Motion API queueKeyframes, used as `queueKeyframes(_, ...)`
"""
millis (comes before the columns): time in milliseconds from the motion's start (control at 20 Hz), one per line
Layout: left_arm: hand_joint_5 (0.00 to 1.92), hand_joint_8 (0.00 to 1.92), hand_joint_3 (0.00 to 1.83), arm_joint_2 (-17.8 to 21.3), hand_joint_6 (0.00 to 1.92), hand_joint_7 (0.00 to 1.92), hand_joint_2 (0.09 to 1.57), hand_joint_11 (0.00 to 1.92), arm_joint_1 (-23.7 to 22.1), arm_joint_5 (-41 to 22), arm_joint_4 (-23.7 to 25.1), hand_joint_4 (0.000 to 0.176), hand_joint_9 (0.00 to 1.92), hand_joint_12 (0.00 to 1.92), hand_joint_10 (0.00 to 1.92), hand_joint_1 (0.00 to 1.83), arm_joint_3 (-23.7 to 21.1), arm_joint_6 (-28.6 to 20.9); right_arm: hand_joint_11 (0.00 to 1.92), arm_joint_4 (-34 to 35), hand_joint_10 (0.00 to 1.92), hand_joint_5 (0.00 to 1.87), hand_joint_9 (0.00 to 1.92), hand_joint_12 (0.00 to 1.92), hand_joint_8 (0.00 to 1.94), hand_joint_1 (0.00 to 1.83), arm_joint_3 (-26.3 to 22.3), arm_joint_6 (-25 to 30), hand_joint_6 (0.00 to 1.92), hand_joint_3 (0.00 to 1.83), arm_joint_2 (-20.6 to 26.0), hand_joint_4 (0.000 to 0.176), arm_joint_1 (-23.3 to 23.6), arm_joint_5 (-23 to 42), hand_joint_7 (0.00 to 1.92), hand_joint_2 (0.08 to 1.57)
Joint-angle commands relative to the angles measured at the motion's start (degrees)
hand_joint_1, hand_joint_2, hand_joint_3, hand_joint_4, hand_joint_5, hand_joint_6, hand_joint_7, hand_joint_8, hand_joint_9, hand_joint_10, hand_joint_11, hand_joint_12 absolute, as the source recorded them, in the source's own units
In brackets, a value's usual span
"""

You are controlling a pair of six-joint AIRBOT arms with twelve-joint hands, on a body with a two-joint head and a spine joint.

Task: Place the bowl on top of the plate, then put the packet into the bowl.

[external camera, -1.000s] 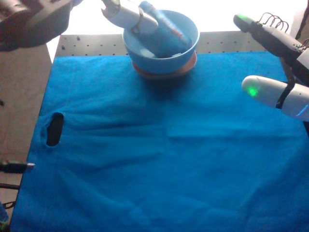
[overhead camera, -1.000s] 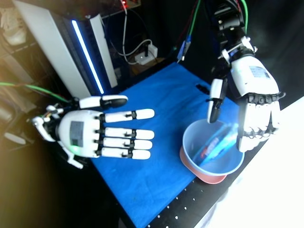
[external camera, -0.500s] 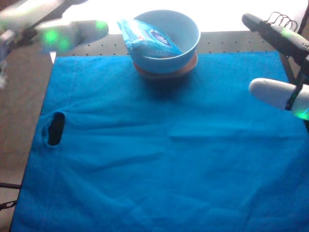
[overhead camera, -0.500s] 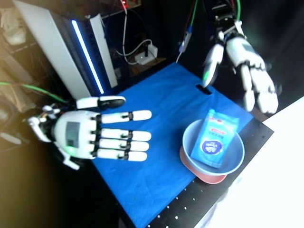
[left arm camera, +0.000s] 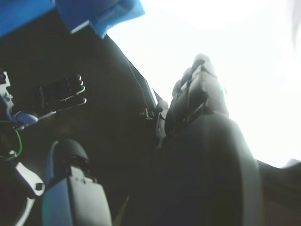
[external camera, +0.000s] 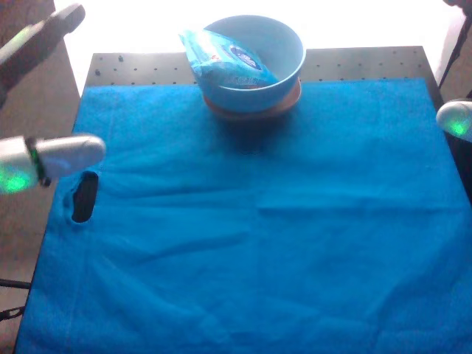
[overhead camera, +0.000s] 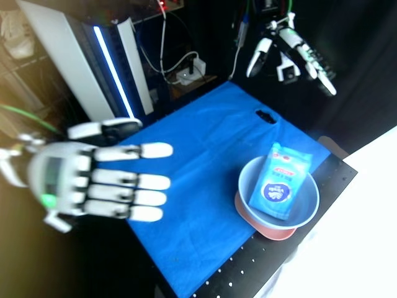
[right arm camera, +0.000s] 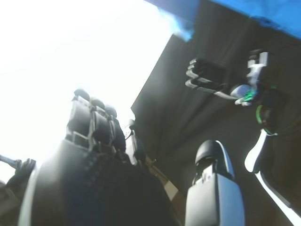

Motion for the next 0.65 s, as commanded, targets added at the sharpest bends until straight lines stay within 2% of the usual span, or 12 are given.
queueKeyframes(0, 0.0, 0.0, 0.0, 0.6, 0.0, 0.0, 0.85, 0.12, -0.1, -10.6, -1.4, 0.172, 0.05, 0.07, 0.0, 0.54, -0.2, -0.4, 0.01, 0.9, 0.0, 0.0, 0.0, 0.0, 0.0, 0.48, -0.4, 0.4, 0.0, 0.0, 0.5, 0.176, 0.4, 7.1, 0.0, 0.93)
queueKeyframes(100, 0.0, 0.0, 0.0, 0.7, 0.0, 0.0, 0.83, 0.14, 0.7, -11.9, -1.6, 0.176, 0.06, 0.09, 0.0, 0.53, -1.0, -0.4, 0.0, 0.9, 0.0, 0.0, 0.0, 0.0, 0.0, 0.47, -0.7, 0.4, 0.0, 0.0, 0.7, 0.176, 0.4, 7.5, 0.0, 0.91)
queueKeyframes(150, 0.0, 0.0, 0.0, 0.8, 0.0, 0.0, 0.86, 0.16, 1.4, -12.7, -1.6, 0.166, 0.04, 0.1, 0.0, 0.51, -1.5, -0.4, 0.0, 0.9, 0.0, 0.0, 0.0, 0.0, 0.0, 0.45, -0.9, 0.4, 0.0, 0.0, 0.8, 0.176, 0.4, 7.7, 0.0, 0.91)
queueKeyframes(250, 0.0, 0.0, 0.01, 1.0, 0.0, 0.0, 0.87, 0.15, 2.5, -14.5, -1.8, 0.164, 0.04, 0.1, 0.0, 0.52, -2.1, -0.4, 0.0, 0.9, 0.0, 0.0, 0.0, 0.0, 0.0, 0.45, -1.0, 0.4, 0.0, 0.0, 0.7, 0.176, 0.4, 7.8, 0.0, 0.93)
queueKeyframes(300, 0.0, 0.0, 0.01, 1.1, 0.0, 0.0, 0.89, 0.12, 2.7, -15.2, -1.8, 0.176, 0.02, 0.1, 0.0, 0.5, -2.3, -0.4, 0.0, 0.9, 0.0, 0.0, 0.0, 0.0, 0.0, 0.49, -1.1, 0.4, 0.0, 0.0, 0.7, 0.176, 0.4, 7.8, 0.0, 0.93)
queueKeyframes(350, 0.0, 0.0, 0.0, 1.1, 0.0, 0.0, 0.9, 0.07, 2.8, -15.5, -1.8, 0.17, 0.03, 0.25, 0.0, 0.5, -2.5, -0.4, 0.0, 0.9, 0.0, 0.0, 0.0, 0.0, 0.0, 0.5, -1.2, 0.4, 0.0, 0.01, 0.7, 0.176, 0.4, 7.9, 0.0, 0.94)
queueKeyframes(400, 0.0, 0.0, 0.01, 1.1, 0.0, 0.0, 0.89, 0.01, 2.8, -16.0, -1.8, 0.153, 0.05, 0.5, 0.0, 0.55, -2.6, -0.4, 0.0, 0.9, 0.0, 0.0, 0.0, 0.0, 0.0, 0.5, -1.2, 0.4, 0.0, 0.01, 0.7, 0.176, 0.4, 8.1, 0.0, 0.94)
queueKeyframes(500, 0.0, 0.0, 0.0, 1.1, 0.0, 0.01, 0.88, 0.0, 3.0, -17.3, -1.8, 0.155, 0.11, 0.71, 0.01, 0.58, -2.8, -0.4, 0.0, 0.9, 0.0, 0.0, 0.0, 0.0, 0.0, 0.5, -1.2, 0.4, 0.0, 0.0, 0.6, 0.176, 0.4, 8.4, 0.0, 0.94)
queueKeyframes(550, 0.0, 0.0, 0.01, 1.1, 0.0, 0.0, 0.91, 0.0, 3.0, -17.9, -1.8, 0.142, 0.11, 0.78, 0.01, 0.55, -2.9, -0.4, 0.0, 0.9, 0.0, 0.0, 0.0, 0.0, 0.0, 0.52, -1.2, 0.4, 0.0, 0.0, 0.6, 0.176, 0.4, 8.5, 0.0, 0.94)
queueKeyframes(600, 0.0, 0.0, 0.0, 1.1, 0.0, 0.0, 0.94, 0.0, 3.0, -18.4, -1.8, 0.138, 0.09, 0.7, 0.01, 0.57, -3.0, -0.4, 0.0, 0.9, 0.0, 0.0, 0.0, 0.0, 0.0, 0.53, -1.3, 0.4, 0.0, 0.0, 0.6, 0.176, 0.4, 8.6, 0.0, 0.94)
